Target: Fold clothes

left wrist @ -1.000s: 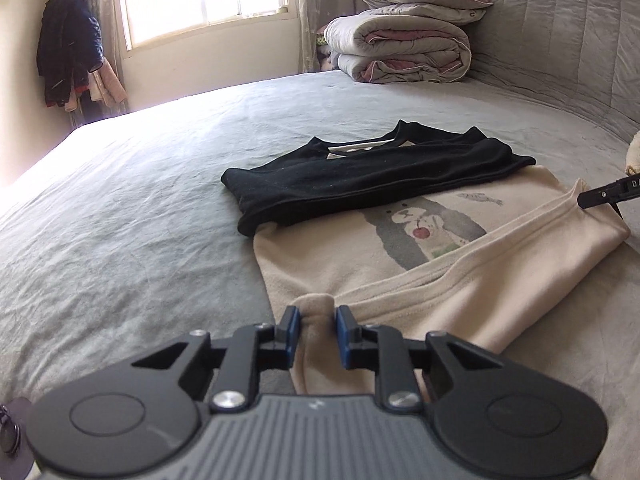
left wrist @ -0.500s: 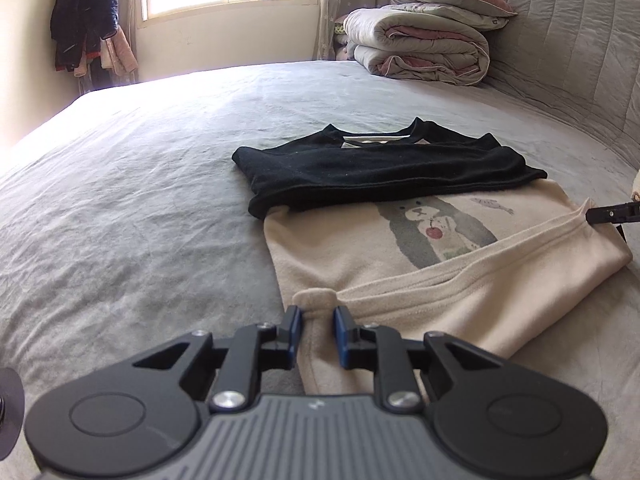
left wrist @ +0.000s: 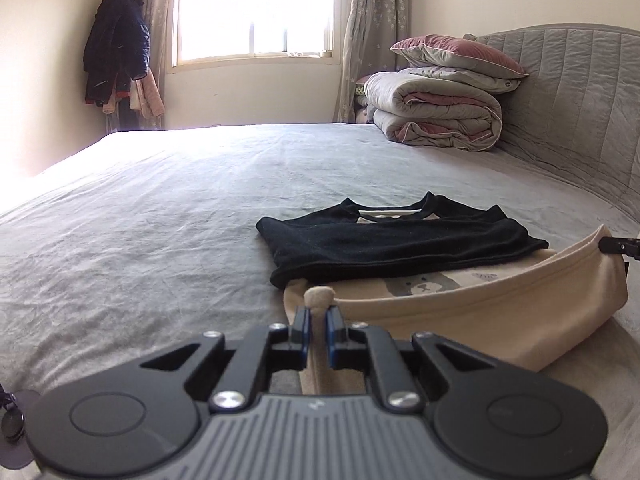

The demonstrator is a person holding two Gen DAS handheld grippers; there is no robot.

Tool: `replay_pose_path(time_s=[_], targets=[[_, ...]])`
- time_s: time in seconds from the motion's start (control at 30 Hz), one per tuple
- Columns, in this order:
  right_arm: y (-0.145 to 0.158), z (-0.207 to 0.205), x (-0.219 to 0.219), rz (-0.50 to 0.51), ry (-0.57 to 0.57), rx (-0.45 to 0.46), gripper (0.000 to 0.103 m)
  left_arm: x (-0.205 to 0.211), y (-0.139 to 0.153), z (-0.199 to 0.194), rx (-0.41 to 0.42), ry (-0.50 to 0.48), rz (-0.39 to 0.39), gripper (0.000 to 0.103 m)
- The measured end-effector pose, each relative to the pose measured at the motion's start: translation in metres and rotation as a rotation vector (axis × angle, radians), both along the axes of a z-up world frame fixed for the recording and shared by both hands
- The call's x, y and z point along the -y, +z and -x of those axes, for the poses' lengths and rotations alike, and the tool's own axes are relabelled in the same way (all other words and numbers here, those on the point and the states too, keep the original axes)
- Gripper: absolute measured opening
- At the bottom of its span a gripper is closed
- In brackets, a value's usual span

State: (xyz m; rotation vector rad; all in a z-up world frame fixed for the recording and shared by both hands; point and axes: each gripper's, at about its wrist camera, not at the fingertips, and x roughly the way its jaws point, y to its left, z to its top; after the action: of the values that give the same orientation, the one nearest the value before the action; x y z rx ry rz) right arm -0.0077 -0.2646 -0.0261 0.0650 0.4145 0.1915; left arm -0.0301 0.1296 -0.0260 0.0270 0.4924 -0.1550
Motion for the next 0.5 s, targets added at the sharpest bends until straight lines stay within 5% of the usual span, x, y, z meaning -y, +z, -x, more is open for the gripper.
replay_pose_path(time_s=[0.23, 0.5], targets=[[0.004, -0.006, -0.008, 0.054, -0.044, 0.109, 0.007, 0.01, 0.002, -0.025, 0.036, 0.068, -0.024, 0.009], [-0.012, -0.04, -0.015, 0.089, -0.082, 0.069, 0.008, 0.024, -0.009, -0.066, -0.006, 0.152, -0.056, 0.009]])
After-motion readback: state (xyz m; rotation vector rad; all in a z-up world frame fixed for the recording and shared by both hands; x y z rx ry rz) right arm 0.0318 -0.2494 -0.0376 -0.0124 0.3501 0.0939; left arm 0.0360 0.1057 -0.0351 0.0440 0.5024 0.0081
